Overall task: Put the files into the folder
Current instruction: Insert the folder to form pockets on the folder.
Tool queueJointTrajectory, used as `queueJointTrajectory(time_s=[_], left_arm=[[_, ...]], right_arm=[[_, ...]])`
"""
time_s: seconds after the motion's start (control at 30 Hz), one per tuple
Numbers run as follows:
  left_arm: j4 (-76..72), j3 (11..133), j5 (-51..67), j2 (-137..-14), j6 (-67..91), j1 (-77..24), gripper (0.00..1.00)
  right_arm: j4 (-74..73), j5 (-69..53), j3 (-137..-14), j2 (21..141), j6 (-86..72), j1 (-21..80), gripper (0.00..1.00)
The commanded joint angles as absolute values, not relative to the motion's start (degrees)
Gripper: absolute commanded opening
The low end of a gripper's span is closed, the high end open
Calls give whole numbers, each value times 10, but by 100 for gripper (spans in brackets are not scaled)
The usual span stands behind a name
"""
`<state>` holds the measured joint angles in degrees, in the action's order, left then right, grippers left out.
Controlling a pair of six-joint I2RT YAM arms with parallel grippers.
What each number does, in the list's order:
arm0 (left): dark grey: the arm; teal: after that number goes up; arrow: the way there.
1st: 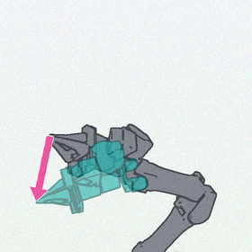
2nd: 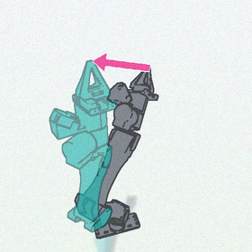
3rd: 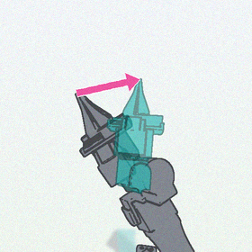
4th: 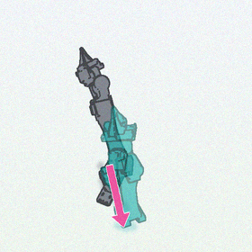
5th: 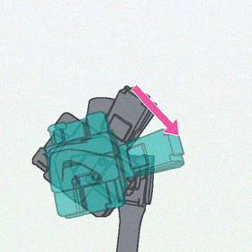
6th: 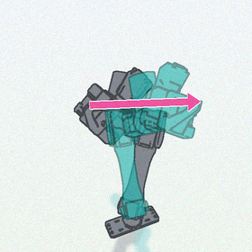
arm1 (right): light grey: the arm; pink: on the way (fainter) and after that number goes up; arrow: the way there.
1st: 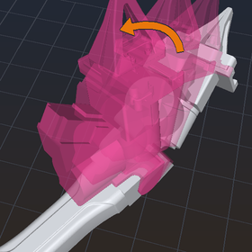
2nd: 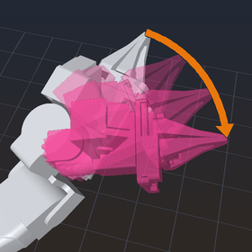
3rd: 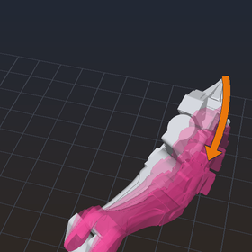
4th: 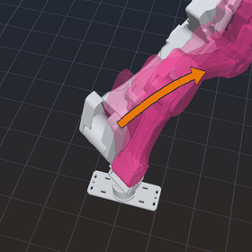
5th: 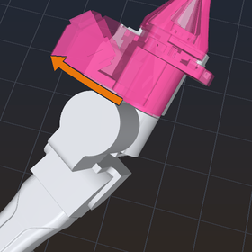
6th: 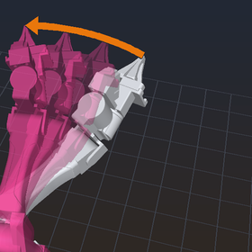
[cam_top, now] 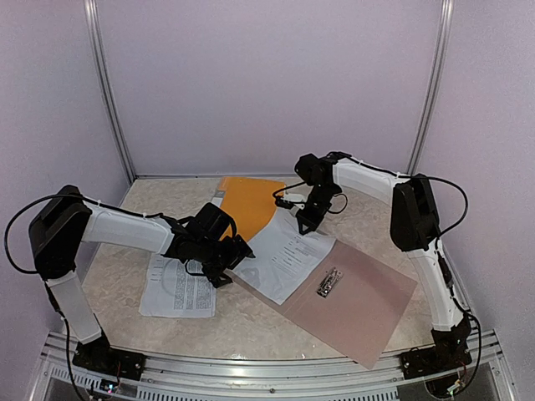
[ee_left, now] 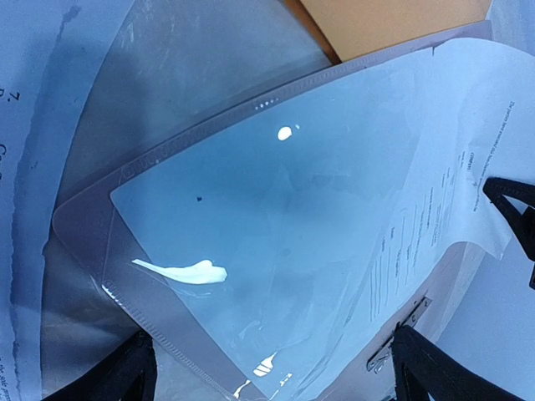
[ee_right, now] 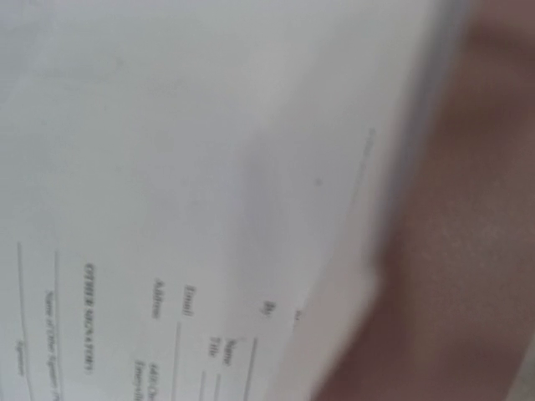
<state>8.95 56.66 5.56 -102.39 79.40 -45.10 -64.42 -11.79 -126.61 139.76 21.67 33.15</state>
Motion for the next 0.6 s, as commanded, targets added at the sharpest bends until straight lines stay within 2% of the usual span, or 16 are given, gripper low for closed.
queueJointTrajectory(time_s=[0.0,0.57], left_arm=[[152,537,35,-1059,785,-454,94],[149,534,34,-1057,784,-454,94]], right_arm=[[-644,-135,-1279,1397,228,341,0],[-642,-128,-1225,1364,232,346,0]])
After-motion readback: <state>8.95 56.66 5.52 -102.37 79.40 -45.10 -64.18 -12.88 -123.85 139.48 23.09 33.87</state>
